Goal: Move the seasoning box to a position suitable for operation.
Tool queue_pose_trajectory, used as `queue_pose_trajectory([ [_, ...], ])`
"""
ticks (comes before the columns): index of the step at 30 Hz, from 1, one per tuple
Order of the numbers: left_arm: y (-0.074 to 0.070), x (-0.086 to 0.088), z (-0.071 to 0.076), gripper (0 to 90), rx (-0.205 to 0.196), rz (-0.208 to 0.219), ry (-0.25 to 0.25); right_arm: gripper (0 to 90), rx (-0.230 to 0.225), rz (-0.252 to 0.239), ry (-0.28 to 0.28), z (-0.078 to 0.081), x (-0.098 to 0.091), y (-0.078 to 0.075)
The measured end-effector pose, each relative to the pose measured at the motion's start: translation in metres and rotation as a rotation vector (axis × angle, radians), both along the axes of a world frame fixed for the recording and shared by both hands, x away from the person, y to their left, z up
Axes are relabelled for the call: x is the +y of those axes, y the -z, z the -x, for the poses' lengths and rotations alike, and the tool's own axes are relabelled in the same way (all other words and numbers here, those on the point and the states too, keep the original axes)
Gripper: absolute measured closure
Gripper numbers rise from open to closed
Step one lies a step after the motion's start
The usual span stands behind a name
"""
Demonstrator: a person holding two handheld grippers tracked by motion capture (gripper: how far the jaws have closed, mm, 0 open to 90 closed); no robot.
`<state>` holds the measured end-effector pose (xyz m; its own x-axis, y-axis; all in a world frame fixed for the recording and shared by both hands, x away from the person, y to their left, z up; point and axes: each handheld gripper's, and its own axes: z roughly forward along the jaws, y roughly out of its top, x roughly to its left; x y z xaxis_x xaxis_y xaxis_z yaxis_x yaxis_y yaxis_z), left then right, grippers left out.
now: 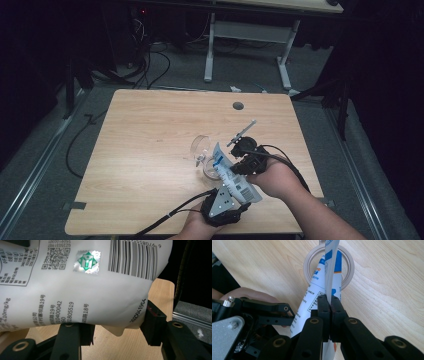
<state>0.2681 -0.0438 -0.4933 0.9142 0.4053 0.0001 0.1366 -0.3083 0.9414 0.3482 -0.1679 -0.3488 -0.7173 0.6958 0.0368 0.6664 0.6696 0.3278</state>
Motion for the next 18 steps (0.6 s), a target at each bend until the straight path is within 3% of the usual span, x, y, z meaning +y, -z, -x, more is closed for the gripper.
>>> queue_pose_trajectory([
  [18,-0.0026,-0.0004,-0.0001,51.8,-0.001,0.009,-0.002,89.4,-0.001,0.007,-0.026,-0.0012,0.0014,-0.0027],
])
